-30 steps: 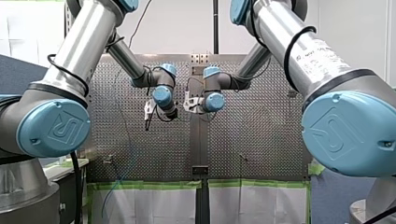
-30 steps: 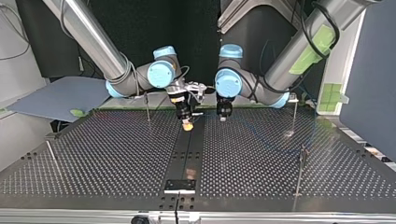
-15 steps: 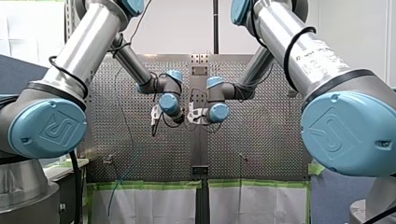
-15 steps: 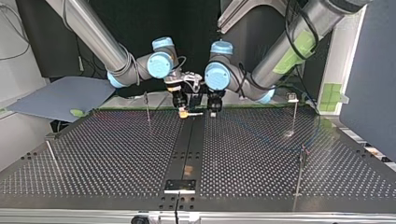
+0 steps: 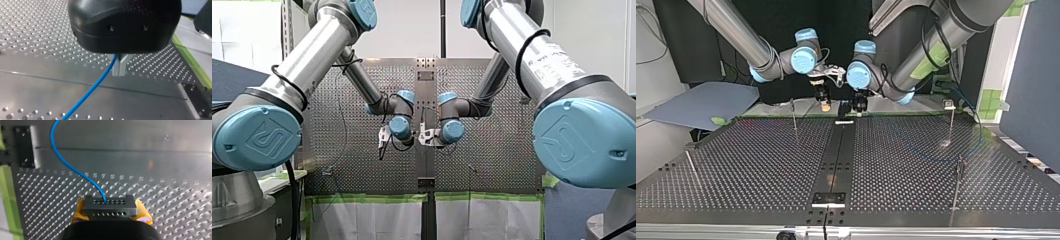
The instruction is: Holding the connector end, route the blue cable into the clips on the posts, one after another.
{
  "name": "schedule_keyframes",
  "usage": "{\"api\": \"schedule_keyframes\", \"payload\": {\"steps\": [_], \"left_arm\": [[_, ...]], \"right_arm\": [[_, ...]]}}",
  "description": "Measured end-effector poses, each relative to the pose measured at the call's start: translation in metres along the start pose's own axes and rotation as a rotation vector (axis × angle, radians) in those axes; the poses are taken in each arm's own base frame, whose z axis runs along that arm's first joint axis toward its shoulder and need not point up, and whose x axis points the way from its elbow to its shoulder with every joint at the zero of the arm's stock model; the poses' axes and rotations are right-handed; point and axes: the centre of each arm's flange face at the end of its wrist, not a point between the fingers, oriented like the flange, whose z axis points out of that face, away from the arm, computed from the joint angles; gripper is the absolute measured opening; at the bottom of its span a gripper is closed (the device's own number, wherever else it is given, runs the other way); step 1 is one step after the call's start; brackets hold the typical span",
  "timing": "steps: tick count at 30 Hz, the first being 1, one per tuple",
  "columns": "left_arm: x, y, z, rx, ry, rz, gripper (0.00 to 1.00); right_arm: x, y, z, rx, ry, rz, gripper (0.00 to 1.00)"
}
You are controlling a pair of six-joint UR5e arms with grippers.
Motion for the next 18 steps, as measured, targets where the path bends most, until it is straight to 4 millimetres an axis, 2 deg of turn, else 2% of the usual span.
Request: {"api": "schedule_keyframes", "payload": {"steps": [6, 13, 18], "left_arm": [[0.016, -0.014, -0.004, 0.02, 0.015, 0.021, 0.0], [0.057, -0.049, -0.014, 0.058, 0.019, 0.025, 0.0], [0.071, -0.07, -0.023, 0.095, 0.006, 0.019, 0.0]], "right_arm": [[-0.019, 0.013, -0.008, -0.037, -0.002, 0.005, 0.0], [-0.037, 0.031, -0.015, -0.07, -0.002, 0.011, 0.0], [-0.051, 0.044, -0.022, -0.094, -0.002, 0.021, 0.0]]}}
